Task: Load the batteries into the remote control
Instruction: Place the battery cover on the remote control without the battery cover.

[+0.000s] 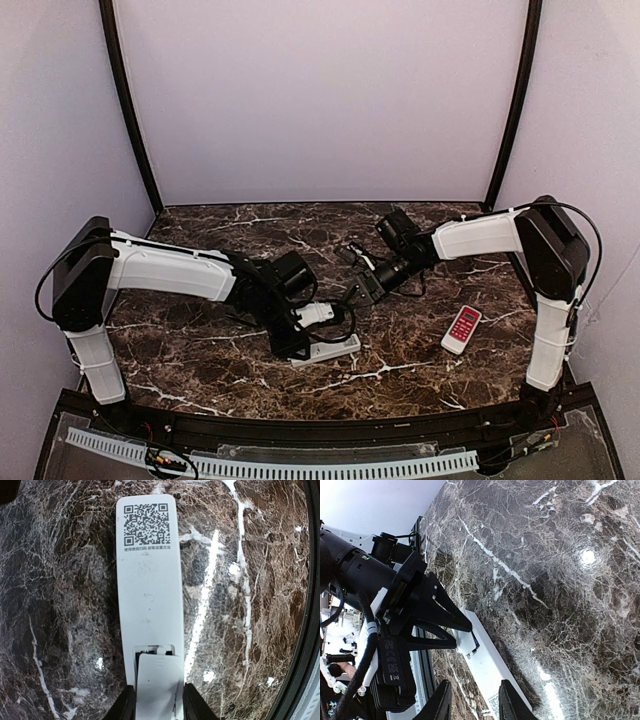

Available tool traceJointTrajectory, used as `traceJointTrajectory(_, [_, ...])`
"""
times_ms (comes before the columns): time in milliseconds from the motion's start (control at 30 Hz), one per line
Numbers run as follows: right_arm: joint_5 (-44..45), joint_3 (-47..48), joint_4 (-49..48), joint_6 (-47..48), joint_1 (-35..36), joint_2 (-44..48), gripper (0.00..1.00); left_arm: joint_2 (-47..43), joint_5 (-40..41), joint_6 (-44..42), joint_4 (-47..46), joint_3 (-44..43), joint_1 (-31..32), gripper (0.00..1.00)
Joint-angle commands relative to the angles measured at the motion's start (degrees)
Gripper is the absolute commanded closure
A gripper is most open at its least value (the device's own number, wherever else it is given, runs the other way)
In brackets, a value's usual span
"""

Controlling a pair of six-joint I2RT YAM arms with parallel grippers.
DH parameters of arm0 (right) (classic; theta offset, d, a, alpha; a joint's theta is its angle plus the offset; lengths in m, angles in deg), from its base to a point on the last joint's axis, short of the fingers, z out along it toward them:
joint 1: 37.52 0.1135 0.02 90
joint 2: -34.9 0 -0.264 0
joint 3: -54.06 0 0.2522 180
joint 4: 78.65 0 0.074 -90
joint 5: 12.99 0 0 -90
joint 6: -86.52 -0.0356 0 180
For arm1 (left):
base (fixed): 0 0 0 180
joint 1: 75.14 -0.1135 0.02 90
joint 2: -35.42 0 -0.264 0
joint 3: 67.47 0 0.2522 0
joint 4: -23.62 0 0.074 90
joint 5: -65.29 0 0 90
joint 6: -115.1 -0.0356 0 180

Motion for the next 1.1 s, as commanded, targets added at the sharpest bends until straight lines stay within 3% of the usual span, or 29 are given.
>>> traceJointTrajectory(0, [-0.1,-0.5,0.3,0.5,0.5,0.5,0.68,0.9,-0.3,-0.7,2.1,-1.1,0.6,0.68])
traceJointTrajectory(467, [0.4,-0.5,0.4,0.6,0.5,1.0,0.68,-0.6,3.0,0.3,2.8,-2.8,0.7,0.67])
traceJointTrajectory(767, [2.2,-0.5,0.3,0.2,-0.2,2.6,0.67,-3.7,2.8,0.9,0.6,-2.2,0.6,0.5])
traceJointTrajectory(1067, [2.0,-3.0,-1.1,-1.7,-1.9,6.2,0.67,-6.6,-2.1,-0.3,-6.2,3.9,-0.1,0.46])
